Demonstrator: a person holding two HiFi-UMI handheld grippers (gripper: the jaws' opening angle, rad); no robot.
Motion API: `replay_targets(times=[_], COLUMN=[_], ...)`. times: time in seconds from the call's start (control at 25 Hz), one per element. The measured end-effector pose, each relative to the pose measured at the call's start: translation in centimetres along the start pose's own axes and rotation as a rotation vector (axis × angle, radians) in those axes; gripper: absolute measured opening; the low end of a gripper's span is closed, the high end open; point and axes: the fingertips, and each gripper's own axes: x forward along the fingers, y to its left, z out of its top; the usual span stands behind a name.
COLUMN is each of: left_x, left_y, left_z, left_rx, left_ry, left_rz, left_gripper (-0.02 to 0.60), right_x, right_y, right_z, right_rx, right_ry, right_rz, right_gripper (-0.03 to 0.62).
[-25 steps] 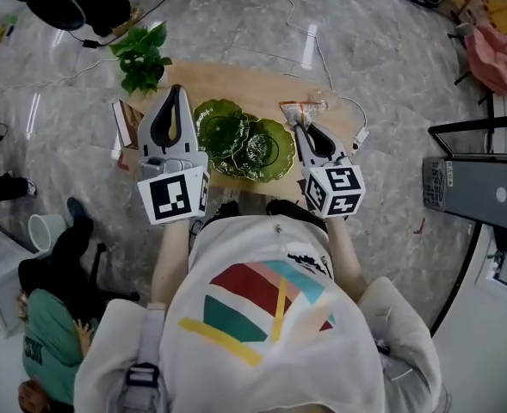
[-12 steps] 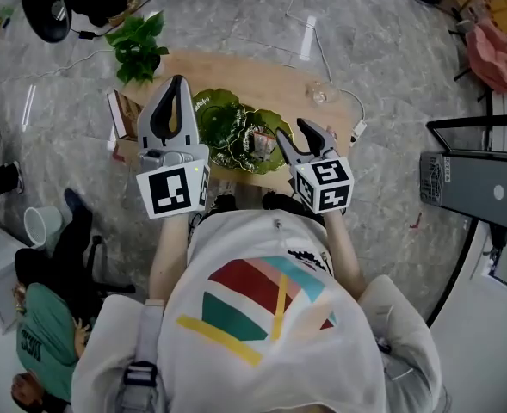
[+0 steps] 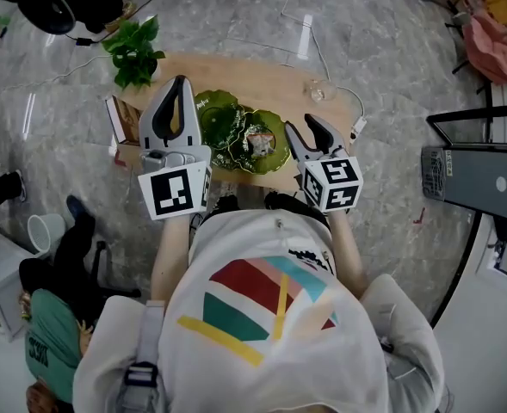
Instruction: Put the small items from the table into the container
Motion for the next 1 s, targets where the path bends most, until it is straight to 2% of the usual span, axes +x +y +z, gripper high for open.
replay_targets(times=[0.2, 0.4, 0.72, 0.84, 1.0], left_x=[0.7, 0.6, 0.7, 1.3, 2.1], left_y=[-0.6, -0.8, -1.7, -1.7, -3.3], left_z=[0.0, 0.3, 0.0, 0.1, -0.7], left_rx=[0.023, -0.006, 0.000, -0.002, -0.002], left_ry=[0.016, -0.018, -0.008, -0.025, 0.018], left_rz=[-0.010, -0.012, -0.027, -0.025, -0.066], left_gripper=[0.008, 0.008, 0.009, 0.008, 0.008], right_x=[-0.5, -0.7, -1.0, -1.0, -2.0], right_y=[-1.1, -1.1, -1.3, -2.3, -5.2], right_z=[0.5, 0.8, 0.7, 0.5, -0.1], right_rx=[0.011, 0.006, 0.014, 0.028, 0.049], right_ry=[-0.017, -0.038, -0.050, -0.049, -0.042], right_rz=[-0.024, -0.032, -0.042, -0.062, -0.126], right_gripper=[0.186, 0.186, 0.186, 0.186, 0.186])
